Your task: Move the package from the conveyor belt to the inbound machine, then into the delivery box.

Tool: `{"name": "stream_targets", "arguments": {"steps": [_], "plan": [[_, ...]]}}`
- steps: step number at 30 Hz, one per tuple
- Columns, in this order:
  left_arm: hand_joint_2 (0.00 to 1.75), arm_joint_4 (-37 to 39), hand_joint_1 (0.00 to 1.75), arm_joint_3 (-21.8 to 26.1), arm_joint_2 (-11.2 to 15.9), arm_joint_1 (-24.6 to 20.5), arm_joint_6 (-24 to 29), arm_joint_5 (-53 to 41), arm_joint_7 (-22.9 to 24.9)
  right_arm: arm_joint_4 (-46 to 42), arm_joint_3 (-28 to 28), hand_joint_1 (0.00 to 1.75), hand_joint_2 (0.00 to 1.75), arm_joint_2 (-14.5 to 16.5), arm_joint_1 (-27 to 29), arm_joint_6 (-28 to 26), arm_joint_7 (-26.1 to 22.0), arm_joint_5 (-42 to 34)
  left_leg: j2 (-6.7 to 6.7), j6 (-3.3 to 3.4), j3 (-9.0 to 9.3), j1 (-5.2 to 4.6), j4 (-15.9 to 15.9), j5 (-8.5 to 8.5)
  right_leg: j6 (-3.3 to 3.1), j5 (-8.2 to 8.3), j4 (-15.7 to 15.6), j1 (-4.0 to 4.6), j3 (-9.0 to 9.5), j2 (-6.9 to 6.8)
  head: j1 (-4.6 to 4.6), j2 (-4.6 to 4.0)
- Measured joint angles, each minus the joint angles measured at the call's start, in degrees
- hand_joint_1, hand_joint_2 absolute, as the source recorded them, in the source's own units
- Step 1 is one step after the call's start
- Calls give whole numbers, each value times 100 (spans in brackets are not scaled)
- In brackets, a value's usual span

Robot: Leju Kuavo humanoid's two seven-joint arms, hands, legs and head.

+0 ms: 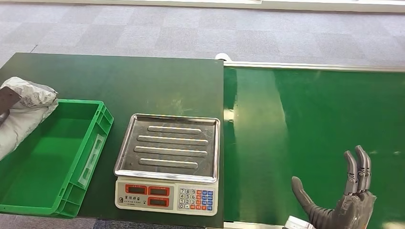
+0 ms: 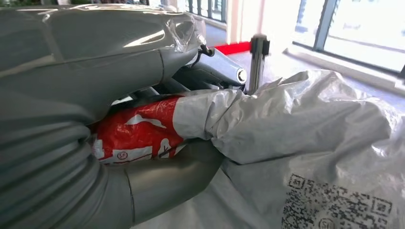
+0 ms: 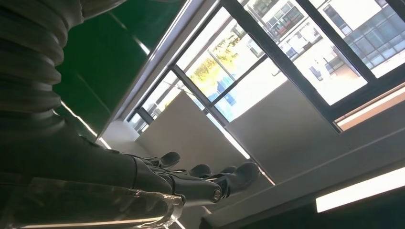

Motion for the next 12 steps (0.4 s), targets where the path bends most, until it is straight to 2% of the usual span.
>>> {"name": "stream_targets", "arguments": {"steps": [1,2,3,5,8,12], "plan": [[175,-27,100,-41,67,-24,-197,124,8,-9,-15,0,175,10,1,-1,3,32,0,0,0,0,0,0,0,0,0,0,0,0,-1,0],[175,-83,56,-91,132,-41,-406,276,13,-16,-32,0,175,21,0,-1,5,57,-1,0,0,0,0,0,0,0,0,0,1,0,-1,0],[175,-163,21,-140,186,-42,-583,419,21,-21,-45,0,175,27,-3,2,7,73,-1,0,0,0,0,0,0,0,0,0,2,0,-1,0],[175,-346,0,-231,277,-16,-887,671,36,-25,-67,0,175,34,-10,15,8,97,-2,0,-1,0,0,0,0,0,0,0,3,0,-1,0],[175,-617,0,-337,345,77,-1184,1022,24,-25,-95,0,175,45,-18,51,23,122,-2,0,-1,0,0,0,0,0,0,0,3,0,-1,0],[175,-806,0,-429,350,125,-1275,1369,-47,-25,-105,0,175,53,-37,65,33,118,-4,0,-2,0,0,0,0,0,0,0,4,-1,-1,0]]}}
